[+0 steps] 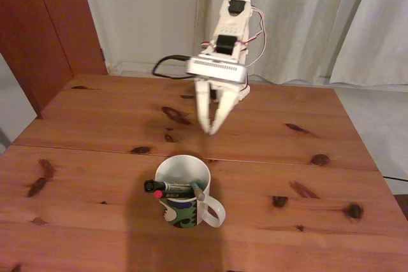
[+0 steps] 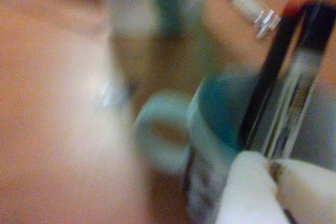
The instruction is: Clean up the desk and place the pens and markers into the cup
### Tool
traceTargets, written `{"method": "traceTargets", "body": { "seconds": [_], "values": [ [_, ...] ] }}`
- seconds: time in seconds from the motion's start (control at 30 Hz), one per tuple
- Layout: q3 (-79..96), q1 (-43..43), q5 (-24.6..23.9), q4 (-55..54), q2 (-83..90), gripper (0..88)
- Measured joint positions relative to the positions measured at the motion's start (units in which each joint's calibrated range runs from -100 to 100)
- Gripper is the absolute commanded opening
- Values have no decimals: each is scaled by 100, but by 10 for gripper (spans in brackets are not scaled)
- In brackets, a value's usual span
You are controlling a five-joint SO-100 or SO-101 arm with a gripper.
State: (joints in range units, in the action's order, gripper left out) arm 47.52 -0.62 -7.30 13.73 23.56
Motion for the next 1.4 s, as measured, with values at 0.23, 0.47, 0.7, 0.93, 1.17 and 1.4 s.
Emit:
{"method": "traceTargets", "body": {
  "seconds": [0.23, 0.47, 0.7, 0.93, 1.17, 1.4],
  "values": [
    [1614, 301, 244, 2323, 2212, 10],
    [3236, 396, 527, 3667, 3814, 10],
    [4815, 359, 713, 3907, 5068, 10],
    [5172, 359, 786, 5035, 6085, 10],
    [5172, 359, 733, 6072, 7085, 15],
    [5172, 359, 767, 6263, 7390, 13]
  ]
}}
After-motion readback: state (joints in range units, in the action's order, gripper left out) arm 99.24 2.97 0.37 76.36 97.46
